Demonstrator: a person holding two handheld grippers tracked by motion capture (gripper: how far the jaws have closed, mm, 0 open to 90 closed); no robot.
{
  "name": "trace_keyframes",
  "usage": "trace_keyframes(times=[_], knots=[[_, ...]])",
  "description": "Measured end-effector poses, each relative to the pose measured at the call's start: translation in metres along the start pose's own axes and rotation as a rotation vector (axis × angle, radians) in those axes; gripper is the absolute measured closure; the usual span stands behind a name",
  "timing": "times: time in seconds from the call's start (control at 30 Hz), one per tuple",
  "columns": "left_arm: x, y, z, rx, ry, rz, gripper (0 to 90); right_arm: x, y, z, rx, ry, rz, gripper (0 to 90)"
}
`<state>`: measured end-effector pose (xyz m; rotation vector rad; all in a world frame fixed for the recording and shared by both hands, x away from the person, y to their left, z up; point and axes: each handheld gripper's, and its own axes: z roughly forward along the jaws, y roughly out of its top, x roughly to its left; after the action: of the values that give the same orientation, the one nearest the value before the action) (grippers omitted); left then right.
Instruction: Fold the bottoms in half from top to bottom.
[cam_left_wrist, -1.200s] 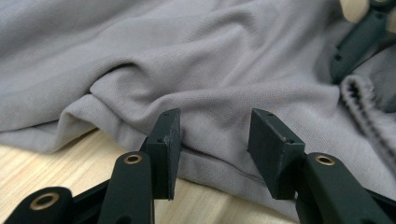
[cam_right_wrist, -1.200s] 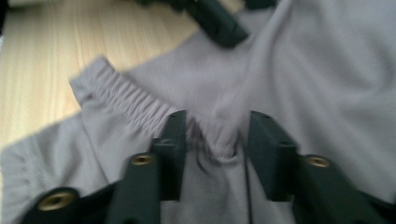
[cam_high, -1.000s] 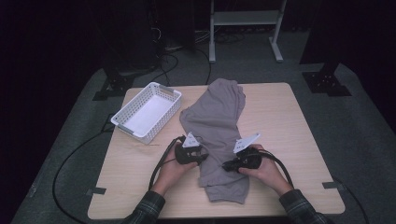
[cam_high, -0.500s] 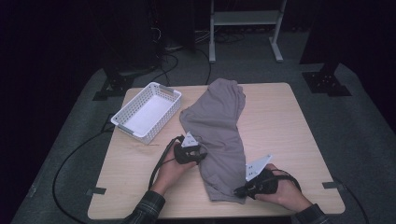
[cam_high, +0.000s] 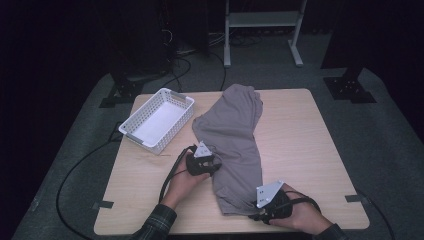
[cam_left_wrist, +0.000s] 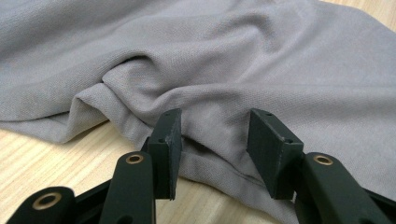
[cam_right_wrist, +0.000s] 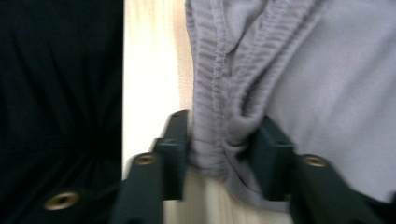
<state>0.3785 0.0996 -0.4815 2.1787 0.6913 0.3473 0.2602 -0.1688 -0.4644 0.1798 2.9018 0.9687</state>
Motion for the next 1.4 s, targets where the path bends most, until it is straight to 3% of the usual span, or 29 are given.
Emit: trace_keyframes(times=[0.1, 0.23, 0.27, 0.3, 0.47, 0.73, 1.0, 1.2, 1.33, 1.4], knots=[[0.000, 0.000, 0.000, 0.001, 0.001, 0.000, 53.7, 0.000, 0.001, 0.001, -0.005, -0.008, 0.052, 76.1], [0.000, 0.000, 0.000, 0.001, -0.013, 0.002, 50.4, -0.010, -0.001, 0.000, -0.028, 0.022, 0.207, 83.9], [0.000, 0.000, 0.000, 0.001, -0.013, 0.002, 47.2, -0.012, -0.001, 0.000, -0.031, 0.015, 0.220, 84.0], [0.000, -0.001, -0.001, -0.004, -0.046, -0.010, 45.3, -0.012, -0.001, 0.000, -0.030, 0.020, 0.232, 84.0], [-0.005, 0.003, -0.016, -0.014, -0.088, 0.023, 40.6, -0.017, -0.002, -0.003, -0.071, 0.041, 0.257, 83.9], [-0.022, 0.005, -0.049, -0.068, -0.204, 0.091, 34.4, -0.028, 0.001, -0.022, -0.135, -0.002, 0.277, 84.0], [-0.038, -0.004, -0.052, -0.016, -0.331, 0.213, 27.1, -0.046, 0.001, -0.028, -0.173, -0.003, 0.314, 84.1], [-0.046, -0.005, -0.046, 0.049, -0.335, 0.265, 19.2, -0.051, 0.001, -0.029, -0.176, 0.001, 0.326, 84.1], [-0.049, -0.005, -0.042, 0.077, -0.303, 0.289, 17.1, -0.055, -0.001, -0.033, -0.192, 0.005, 0.343, 84.1], [-0.050, -0.005, -0.038, 0.070, -0.291, 0.288, 17.1, -0.056, -0.002, -0.034, -0.204, 0.018, 0.347, 84.1]])
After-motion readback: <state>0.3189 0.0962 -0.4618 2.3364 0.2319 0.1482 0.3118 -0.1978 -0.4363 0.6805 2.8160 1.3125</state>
